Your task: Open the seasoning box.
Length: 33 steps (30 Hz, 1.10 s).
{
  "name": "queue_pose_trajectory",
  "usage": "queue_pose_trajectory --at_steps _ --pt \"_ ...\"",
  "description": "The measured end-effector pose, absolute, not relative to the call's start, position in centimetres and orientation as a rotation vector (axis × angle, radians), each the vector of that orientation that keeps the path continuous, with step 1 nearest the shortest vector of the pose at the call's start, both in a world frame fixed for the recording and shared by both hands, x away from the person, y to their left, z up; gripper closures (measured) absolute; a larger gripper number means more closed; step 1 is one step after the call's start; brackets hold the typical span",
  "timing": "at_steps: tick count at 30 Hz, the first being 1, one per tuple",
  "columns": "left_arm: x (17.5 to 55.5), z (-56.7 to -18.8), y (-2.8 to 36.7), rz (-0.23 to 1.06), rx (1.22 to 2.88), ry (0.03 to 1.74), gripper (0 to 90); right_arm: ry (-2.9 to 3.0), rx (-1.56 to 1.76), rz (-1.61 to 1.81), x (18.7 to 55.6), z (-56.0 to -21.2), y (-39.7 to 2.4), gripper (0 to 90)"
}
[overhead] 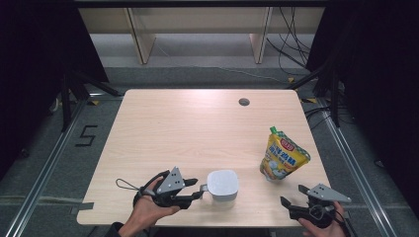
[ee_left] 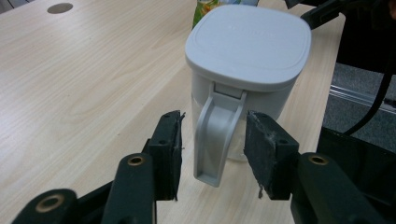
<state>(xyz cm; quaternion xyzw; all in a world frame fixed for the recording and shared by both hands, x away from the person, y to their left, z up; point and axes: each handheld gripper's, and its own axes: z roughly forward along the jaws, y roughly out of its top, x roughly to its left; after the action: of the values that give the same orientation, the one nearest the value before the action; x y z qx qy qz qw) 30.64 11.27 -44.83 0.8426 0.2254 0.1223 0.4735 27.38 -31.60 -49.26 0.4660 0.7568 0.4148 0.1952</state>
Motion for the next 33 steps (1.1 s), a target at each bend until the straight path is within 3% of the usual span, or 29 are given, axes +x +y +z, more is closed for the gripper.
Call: queue_pose_trajectory --at_steps 12,23,33 --pt "30.3 -43.0 11.1 0.311 2.034 0.518 88.0 2.118 1.305 1.155 27.5 -49.4 -31.5 20.3" --pt "30.8 -41.4 9.3 0.29 2.056 0.456 89.0 2.109 1.379 1.164 27.1 -49.3 -31.2 20.3" --pt "31.7 -42.2 8.4 0.268 2.071 0.476 89.0 2.122 1.302 1.171 27.3 -49.3 -31.4 20.7"
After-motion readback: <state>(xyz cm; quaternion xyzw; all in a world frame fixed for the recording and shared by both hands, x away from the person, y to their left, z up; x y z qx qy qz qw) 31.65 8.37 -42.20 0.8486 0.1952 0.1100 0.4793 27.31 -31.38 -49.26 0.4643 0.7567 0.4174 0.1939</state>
